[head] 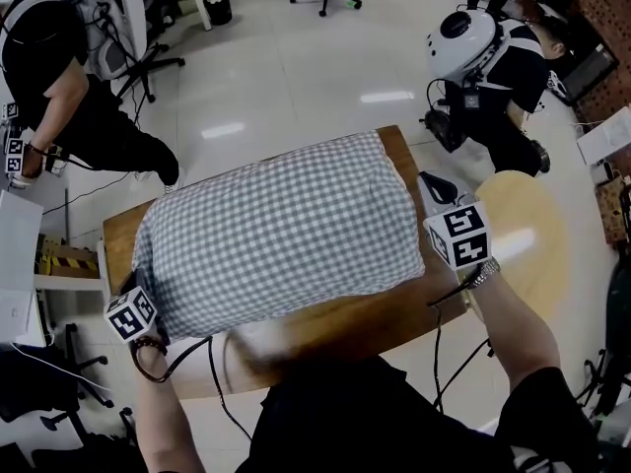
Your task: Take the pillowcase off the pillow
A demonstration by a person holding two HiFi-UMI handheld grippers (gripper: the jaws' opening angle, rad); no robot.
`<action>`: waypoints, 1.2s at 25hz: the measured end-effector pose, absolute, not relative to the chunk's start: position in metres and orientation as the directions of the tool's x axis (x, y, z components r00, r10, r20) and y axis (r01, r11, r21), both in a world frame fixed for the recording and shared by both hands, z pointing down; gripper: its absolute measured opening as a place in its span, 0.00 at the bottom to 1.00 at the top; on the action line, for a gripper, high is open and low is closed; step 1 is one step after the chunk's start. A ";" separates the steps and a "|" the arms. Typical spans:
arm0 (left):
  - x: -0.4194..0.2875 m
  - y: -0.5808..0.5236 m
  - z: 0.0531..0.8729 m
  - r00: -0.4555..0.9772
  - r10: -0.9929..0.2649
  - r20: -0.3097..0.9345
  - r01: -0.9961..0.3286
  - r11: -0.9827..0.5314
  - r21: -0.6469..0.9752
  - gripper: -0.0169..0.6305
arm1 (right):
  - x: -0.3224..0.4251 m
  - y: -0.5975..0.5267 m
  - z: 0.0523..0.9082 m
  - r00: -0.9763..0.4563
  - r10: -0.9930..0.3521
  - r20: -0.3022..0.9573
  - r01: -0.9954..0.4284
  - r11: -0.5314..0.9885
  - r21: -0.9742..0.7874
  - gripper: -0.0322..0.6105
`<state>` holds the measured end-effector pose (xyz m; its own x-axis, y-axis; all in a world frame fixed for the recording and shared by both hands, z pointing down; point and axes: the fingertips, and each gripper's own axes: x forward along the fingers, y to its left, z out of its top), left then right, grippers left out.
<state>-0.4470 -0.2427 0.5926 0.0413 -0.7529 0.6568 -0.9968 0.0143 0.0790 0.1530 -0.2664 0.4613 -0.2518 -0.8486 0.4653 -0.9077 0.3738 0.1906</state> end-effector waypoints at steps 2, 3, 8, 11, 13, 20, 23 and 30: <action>-0.438 -0.246 0.595 0.027 -0.750 0.661 -0.997 0.023 0.067 0.04 | 0.169 -0.277 0.484 -0.255 -0.829 0.498 -0.908 0.382 0.170 0.05; -0.433 -0.249 0.594 0.021 -0.748 0.663 -0.998 0.025 0.060 0.04 | 0.175 -0.282 0.492 -0.259 -0.817 0.515 -0.909 0.387 0.157 0.05; -0.421 -0.265 0.574 -0.003 -0.736 0.677 -0.999 0.028 0.027 0.04 | 0.184 -0.309 0.519 -0.319 -0.731 0.603 -0.905 0.423 0.033 0.13; -0.397 -0.266 0.588 -0.023 -0.735 0.678 -0.999 0.036 0.005 0.04 | 0.206 -0.314 0.561 -0.375 -0.672 0.638 -0.896 0.440 -0.063 0.22; -0.387 -0.266 0.597 -0.034 -0.735 0.678 -0.999 0.042 -0.005 0.04 | 0.212 -0.315 0.585 -0.434 -0.625 0.649 -0.881 0.446 -0.159 0.28; -0.383 -0.272 0.595 -0.055 -0.729 0.682 -0.998 0.047 -0.029 0.04 | 0.199 -0.313 0.610 -0.576 -0.481 0.661 -0.810 0.444 -0.383 0.42; -0.380 -0.274 0.596 -0.061 -0.729 0.682 -0.998 0.042 -0.045 0.04 | 0.198 -0.315 0.621 -0.563 -0.465 0.683 -0.813 0.458 -0.358 0.42; -0.359 -0.272 0.619 -0.080 -0.739 0.669 -0.996 0.039 -0.077 0.04 | 0.214 -0.315 0.668 -0.513 -0.462 0.723 -0.827 0.493 -0.272 0.25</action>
<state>-0.3585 -0.2719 0.6188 -0.0804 -0.7392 0.6686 -0.9963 0.0390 -0.0768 0.2145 -0.3148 0.6682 -0.5133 -0.4621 0.7232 -0.8266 0.4929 -0.2717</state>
